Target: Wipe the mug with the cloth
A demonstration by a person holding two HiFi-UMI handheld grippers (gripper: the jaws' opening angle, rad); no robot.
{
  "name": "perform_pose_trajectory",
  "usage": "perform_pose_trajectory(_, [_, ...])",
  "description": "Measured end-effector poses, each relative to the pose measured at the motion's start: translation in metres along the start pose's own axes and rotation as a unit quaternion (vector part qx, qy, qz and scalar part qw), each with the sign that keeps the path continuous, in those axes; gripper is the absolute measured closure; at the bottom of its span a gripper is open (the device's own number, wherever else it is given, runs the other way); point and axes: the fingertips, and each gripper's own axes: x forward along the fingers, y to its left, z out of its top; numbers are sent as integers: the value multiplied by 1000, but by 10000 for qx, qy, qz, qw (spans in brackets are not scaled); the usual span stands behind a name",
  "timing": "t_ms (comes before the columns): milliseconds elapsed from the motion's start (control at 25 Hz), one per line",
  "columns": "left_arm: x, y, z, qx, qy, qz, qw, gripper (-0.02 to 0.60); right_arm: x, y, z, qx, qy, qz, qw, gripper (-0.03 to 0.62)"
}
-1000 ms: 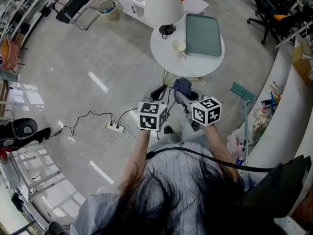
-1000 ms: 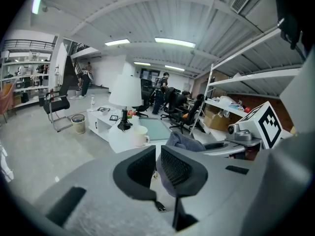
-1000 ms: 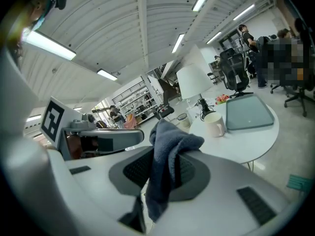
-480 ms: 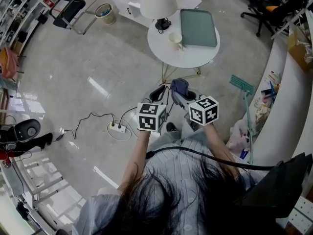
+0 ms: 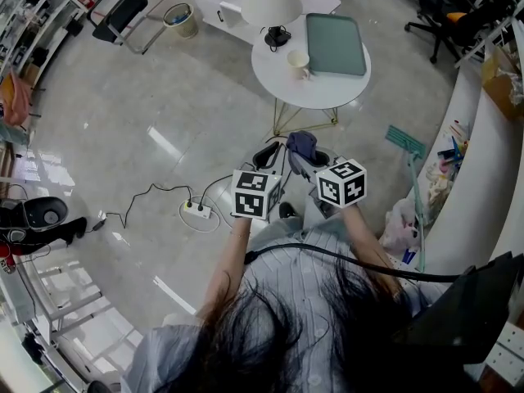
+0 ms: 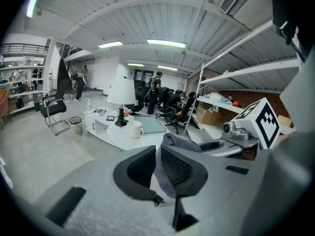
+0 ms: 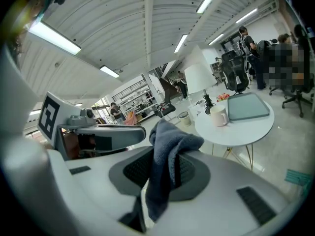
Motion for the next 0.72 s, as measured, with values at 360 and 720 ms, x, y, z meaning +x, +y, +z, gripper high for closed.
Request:
perform_pose_trajectory(360, [-4, -2, 3, 41, -54, -35, 10000, 535, -1, 0, -3, -73, 65, -70, 9999, 508])
perform_pose_trajectory(720, [-14, 7, -8, -208, -77, 159, 9996, 535, 10, 10, -23, -200, 488, 144, 9985, 508])
